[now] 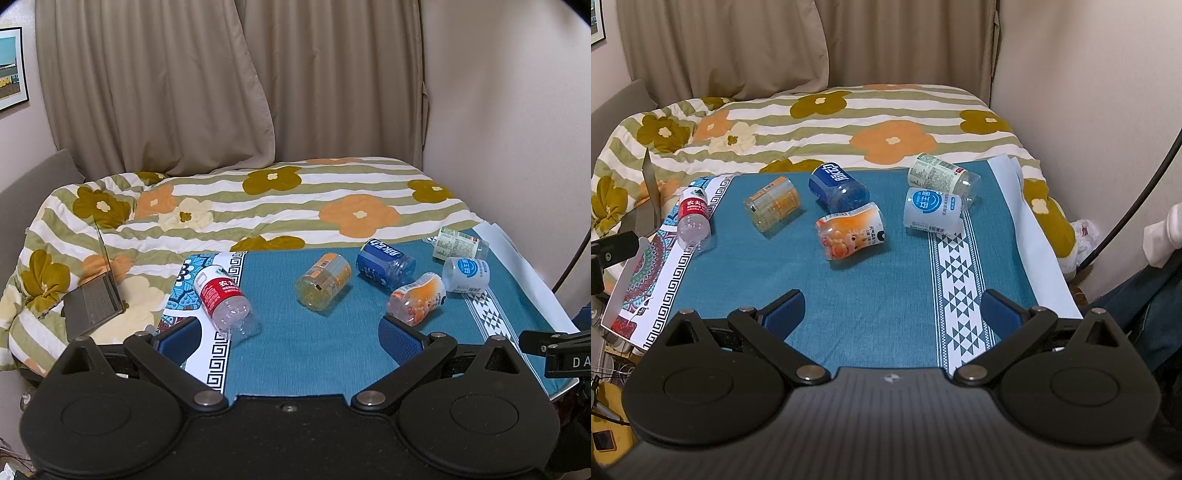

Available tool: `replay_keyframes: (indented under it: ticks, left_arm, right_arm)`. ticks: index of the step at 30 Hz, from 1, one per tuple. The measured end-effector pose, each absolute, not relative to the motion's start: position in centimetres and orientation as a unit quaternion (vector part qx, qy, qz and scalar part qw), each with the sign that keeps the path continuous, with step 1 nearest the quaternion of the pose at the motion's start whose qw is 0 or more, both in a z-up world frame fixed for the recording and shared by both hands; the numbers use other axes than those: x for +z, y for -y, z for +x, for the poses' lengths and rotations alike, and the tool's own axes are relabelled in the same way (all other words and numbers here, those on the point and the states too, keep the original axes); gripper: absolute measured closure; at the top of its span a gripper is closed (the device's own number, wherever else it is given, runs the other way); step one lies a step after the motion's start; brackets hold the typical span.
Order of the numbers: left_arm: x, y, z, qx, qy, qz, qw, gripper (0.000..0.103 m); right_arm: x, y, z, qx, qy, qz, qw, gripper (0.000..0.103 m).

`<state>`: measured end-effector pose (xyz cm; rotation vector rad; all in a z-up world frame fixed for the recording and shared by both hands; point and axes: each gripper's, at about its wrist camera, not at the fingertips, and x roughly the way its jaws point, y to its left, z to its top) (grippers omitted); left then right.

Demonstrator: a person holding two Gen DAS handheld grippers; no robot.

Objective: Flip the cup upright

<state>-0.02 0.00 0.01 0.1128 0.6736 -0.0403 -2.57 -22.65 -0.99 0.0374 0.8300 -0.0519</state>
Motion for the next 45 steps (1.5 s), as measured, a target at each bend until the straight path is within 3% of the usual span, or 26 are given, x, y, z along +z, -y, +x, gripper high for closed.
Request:
replay_keyframes:
  ticks: [45]
  left_arm:
    - [-0.4,0.7,1.0,-0.02,-0.337,0.057,0.94,0.0]
  right_arm:
    - [-1.3,22.7,-1.8,-0.021,-0.421,0.013,0.907,0.0]
